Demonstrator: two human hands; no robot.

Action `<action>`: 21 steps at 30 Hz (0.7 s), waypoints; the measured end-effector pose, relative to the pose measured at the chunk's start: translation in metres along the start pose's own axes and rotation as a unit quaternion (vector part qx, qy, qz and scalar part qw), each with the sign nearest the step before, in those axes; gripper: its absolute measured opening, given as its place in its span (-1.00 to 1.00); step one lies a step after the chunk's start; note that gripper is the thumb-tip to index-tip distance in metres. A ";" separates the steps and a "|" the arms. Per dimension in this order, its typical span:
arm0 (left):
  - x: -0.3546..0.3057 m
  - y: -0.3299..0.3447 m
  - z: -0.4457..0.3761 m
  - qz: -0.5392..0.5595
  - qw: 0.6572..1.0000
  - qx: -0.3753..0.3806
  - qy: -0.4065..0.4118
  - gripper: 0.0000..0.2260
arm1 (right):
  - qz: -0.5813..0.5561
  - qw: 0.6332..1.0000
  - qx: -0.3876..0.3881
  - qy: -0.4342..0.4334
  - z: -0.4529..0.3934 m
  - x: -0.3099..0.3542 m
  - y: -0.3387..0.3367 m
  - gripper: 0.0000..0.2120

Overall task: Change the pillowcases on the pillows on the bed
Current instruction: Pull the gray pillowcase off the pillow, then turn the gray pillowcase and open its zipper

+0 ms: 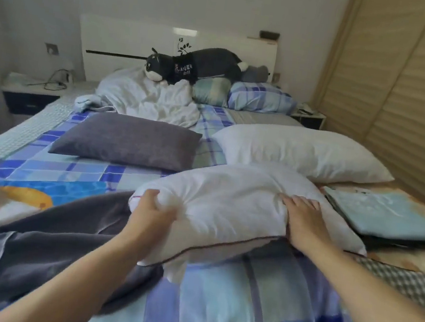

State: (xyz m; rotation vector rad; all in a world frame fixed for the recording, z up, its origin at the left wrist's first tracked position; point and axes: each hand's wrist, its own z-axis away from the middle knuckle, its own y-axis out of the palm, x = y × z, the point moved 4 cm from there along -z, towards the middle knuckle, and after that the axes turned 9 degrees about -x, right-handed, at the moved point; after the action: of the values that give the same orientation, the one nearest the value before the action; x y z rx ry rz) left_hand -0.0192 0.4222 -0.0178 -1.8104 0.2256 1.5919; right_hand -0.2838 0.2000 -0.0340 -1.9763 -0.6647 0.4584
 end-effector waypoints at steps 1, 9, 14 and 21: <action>-0.028 -0.010 -0.013 0.029 0.998 -0.044 0.042 -0.69 | -0.041 0.997 -0.066 -0.002 -0.018 0.002 -0.016 -0.34; -0.226 -0.044 -0.121 0.070 0.927 -0.220 0.294 -0.72 | -0.033 0.910 -0.413 0.003 -0.184 -0.034 -0.151 -0.59; -0.243 0.037 -0.234 0.010 0.943 -0.181 0.279 -0.69 | 0.012 0.928 -0.369 0.053 -0.286 -0.086 -0.104 -0.51; -0.105 0.201 -0.307 -0.171 0.978 0.099 0.061 -0.36 | 0.014 0.979 0.118 0.167 -0.309 -0.128 0.077 -0.28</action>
State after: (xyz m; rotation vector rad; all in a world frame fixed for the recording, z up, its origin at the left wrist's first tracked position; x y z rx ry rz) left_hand 0.0909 0.0574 -0.0004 -1.6879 0.1148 1.1778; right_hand -0.1885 -0.1195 0.0462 -1.7812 -0.3526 0.2024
